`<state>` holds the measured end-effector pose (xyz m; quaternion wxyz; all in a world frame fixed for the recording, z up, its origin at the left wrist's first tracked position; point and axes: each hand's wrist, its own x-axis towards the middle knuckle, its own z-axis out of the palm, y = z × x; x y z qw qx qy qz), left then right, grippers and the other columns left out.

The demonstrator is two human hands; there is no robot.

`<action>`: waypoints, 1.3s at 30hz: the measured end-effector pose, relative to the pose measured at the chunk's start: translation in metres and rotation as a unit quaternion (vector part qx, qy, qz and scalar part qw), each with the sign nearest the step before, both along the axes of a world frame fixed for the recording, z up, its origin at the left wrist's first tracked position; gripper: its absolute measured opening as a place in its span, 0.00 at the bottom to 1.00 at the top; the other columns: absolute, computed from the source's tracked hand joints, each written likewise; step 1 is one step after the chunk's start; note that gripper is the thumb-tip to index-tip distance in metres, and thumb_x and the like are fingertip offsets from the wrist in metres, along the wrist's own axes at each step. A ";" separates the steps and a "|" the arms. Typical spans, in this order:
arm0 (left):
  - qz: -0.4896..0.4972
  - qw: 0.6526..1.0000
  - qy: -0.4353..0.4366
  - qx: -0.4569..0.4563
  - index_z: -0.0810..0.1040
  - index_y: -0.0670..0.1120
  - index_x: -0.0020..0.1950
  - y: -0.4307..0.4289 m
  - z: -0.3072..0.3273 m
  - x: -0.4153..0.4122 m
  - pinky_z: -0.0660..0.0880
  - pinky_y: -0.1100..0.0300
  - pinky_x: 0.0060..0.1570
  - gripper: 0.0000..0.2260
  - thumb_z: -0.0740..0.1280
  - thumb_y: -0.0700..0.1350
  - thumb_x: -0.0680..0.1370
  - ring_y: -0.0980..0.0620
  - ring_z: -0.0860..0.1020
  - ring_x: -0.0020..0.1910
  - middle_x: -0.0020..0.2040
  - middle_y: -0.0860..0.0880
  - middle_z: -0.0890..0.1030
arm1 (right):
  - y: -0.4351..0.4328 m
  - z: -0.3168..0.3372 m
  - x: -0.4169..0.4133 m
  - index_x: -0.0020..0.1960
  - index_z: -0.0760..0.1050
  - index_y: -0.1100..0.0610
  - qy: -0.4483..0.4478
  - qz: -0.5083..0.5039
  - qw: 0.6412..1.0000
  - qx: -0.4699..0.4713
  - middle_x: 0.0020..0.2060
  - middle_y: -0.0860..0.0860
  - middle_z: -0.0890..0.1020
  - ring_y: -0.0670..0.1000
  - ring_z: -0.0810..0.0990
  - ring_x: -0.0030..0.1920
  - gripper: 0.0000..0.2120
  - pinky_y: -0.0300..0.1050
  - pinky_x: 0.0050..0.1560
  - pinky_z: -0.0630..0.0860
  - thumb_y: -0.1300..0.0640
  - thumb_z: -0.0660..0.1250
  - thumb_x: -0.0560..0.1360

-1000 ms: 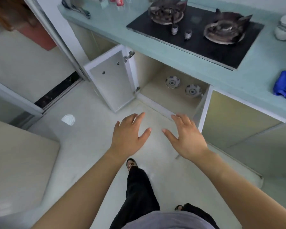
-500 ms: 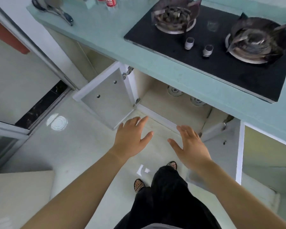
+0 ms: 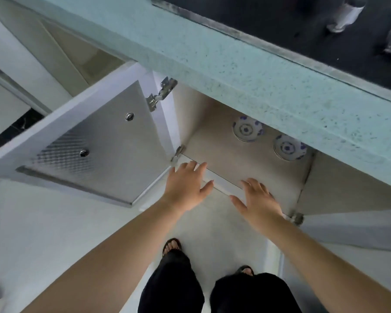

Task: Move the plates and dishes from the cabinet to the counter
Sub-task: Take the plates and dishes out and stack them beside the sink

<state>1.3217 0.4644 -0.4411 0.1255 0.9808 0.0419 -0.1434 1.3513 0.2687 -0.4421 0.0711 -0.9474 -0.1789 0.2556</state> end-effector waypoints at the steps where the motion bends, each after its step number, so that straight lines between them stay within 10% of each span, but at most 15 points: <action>1: -0.010 1.000 -0.001 0.002 0.61 0.51 0.72 0.003 -0.035 0.016 0.65 0.48 0.62 0.26 0.55 0.61 0.77 0.45 0.68 0.66 0.67 0.48 0.70 | 0.005 -0.037 0.013 0.71 0.59 0.55 -0.005 -0.003 1.000 -0.007 0.70 0.51 0.62 0.54 0.62 0.69 0.28 0.49 0.65 0.64 0.40 0.52 0.77; 11: -0.117 0.993 -0.001 0.008 0.59 0.52 0.73 -0.014 -0.370 0.152 0.67 0.50 0.62 0.27 0.53 0.63 0.77 0.47 0.68 0.66 0.70 0.49 0.68 | -0.029 -0.377 0.141 0.70 0.60 0.56 -0.057 -0.014 0.993 -0.102 0.69 0.55 0.62 0.57 0.65 0.65 0.26 0.53 0.59 0.69 0.42 0.52 0.78; 17: -0.292 0.951 -0.050 0.094 0.56 0.52 0.74 -0.065 -0.435 0.206 0.60 0.49 0.68 0.27 0.51 0.62 0.78 0.48 0.62 0.71 0.74 0.48 0.62 | -0.107 -0.447 0.169 0.60 0.65 0.56 -0.078 -0.032 0.993 -0.081 0.61 0.55 0.68 0.57 0.69 0.58 0.23 0.51 0.52 0.70 0.39 0.52 0.76; 22: -0.232 0.968 -0.099 0.007 0.59 0.52 0.73 -0.134 -0.470 0.248 0.64 0.51 0.66 0.25 0.53 0.60 0.78 0.48 0.64 0.69 0.72 0.49 0.64 | -0.147 -0.469 0.181 0.56 0.67 0.56 -0.121 -0.177 0.977 0.014 0.56 0.54 0.72 0.55 0.71 0.55 0.19 0.50 0.50 0.73 0.41 0.55 0.77; 30: -0.156 0.975 -0.148 -0.054 0.62 0.54 0.72 -0.206 -0.524 0.316 0.53 0.47 0.71 0.25 0.55 0.58 0.76 0.48 0.55 0.74 0.76 0.48 0.58 | -0.180 -0.493 0.219 0.69 0.65 0.58 -0.221 -0.394 0.867 0.210 0.64 0.54 0.71 0.53 0.71 0.63 0.24 0.45 0.63 0.68 0.47 0.60 0.77; 39: -0.126 0.973 -0.189 -0.049 0.67 0.55 0.70 -0.210 -0.541 0.327 0.55 0.45 0.68 0.29 0.49 0.63 0.72 0.46 0.61 0.72 0.72 0.47 0.66 | -0.218 -0.500 0.316 0.62 0.68 0.61 -0.248 -0.575 0.725 0.287 0.58 0.57 0.76 0.55 0.75 0.55 0.20 0.39 0.46 0.64 0.48 0.61 0.77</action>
